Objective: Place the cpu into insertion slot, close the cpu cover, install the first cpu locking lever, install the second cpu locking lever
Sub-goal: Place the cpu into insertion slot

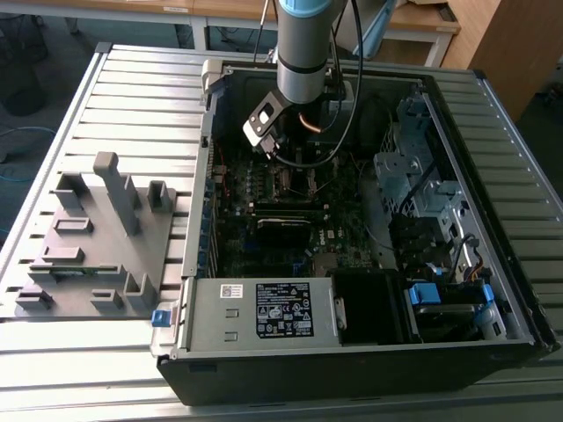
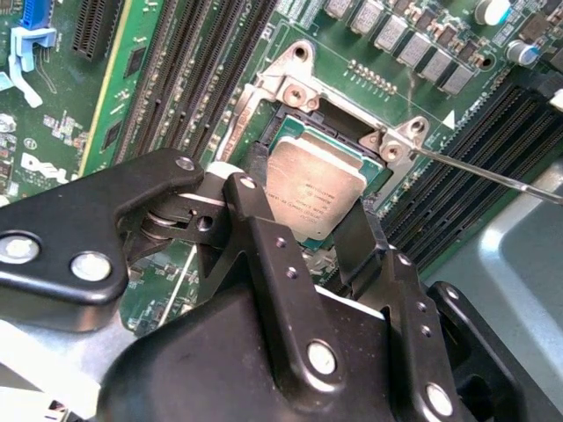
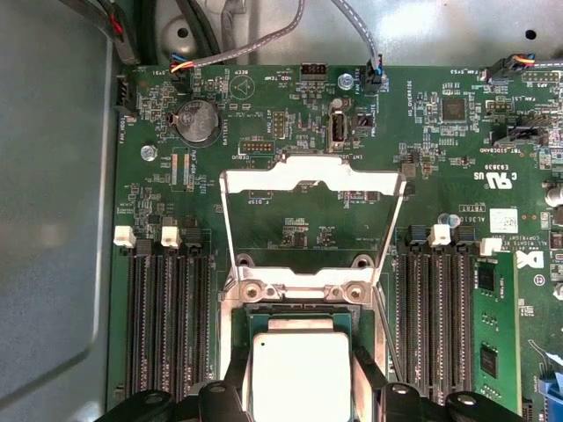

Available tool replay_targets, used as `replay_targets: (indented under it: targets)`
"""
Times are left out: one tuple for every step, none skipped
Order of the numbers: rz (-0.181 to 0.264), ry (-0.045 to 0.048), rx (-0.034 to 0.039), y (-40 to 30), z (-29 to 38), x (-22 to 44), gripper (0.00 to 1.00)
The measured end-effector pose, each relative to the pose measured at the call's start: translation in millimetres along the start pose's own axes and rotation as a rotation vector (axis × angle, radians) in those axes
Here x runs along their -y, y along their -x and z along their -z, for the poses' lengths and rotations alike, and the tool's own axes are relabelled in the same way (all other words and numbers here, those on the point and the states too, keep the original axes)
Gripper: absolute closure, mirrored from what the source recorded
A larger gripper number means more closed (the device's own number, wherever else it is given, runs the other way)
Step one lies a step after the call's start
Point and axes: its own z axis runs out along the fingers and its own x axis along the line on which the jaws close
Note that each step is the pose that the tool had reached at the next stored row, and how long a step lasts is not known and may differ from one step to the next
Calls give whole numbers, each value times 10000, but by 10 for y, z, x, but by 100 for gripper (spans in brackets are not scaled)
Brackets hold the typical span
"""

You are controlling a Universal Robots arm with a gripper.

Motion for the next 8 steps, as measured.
replay_targets:
  targets:
    - [0,0,0,0,0,0,46]
    - [0,-1,1,0,0,0,46]
    - [0,0,1,1,0,0,46]
    - [1,-1,1,1,-1,-1,46]
    - [3,-1,2,1,-1,-4,46]
    - [1,-1,2,1,-1,-4,46]
    - [0,-1,1,1,-1,-4,46]
    - [0,-1,1,1,-1,-5,46]
